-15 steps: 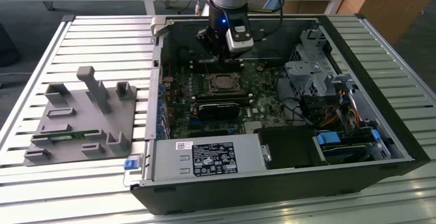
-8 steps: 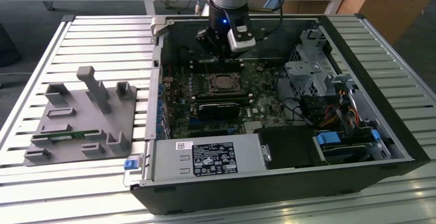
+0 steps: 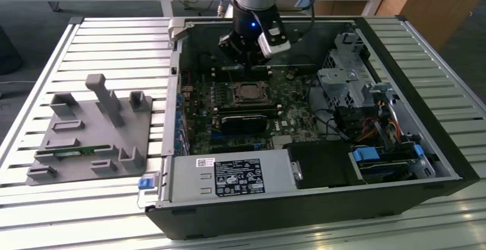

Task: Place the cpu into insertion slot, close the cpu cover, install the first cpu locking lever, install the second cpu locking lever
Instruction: 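Install the first cpu locking lever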

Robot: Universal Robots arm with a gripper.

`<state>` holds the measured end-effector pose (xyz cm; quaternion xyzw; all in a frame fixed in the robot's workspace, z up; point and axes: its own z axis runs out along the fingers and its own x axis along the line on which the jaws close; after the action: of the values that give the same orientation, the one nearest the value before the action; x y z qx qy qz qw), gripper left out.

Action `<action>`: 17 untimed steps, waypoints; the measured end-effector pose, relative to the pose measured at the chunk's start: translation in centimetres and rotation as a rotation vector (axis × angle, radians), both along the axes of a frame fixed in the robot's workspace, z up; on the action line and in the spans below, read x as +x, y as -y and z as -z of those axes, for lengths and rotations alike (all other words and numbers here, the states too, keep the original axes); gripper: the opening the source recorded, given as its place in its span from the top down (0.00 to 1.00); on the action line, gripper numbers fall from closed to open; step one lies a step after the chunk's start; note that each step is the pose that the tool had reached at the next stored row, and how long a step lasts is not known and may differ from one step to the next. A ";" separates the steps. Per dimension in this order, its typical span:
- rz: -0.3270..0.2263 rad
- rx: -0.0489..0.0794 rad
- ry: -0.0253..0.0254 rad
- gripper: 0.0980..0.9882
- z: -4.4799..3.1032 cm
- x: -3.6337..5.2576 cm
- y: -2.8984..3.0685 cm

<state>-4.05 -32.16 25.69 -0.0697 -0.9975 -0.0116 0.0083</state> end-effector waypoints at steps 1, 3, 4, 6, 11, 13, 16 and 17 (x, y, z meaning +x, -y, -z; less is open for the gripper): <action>-0.007 0.000 0.0039 0.99 0.01 0.00 0.00; -0.011 0.005 0.0139 0.99 0.08 -0.18 0.00; -0.011 0.007 0.0188 0.99 0.10 -0.38 0.00; -0.011 0.010 0.0231 0.99 0.15 -1.09 0.00; -0.012 0.017 0.0236 0.99 0.22 -2.65 0.00; -0.013 0.020 0.0236 0.99 0.25 -3.17 0.00; -0.013 0.021 0.0239 0.99 0.25 -4.06 0.00; -0.013 0.021 0.0239 0.99 0.25 -4.33 0.00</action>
<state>-8.38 -32.16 25.44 -0.0630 -0.9978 -0.0226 -0.0029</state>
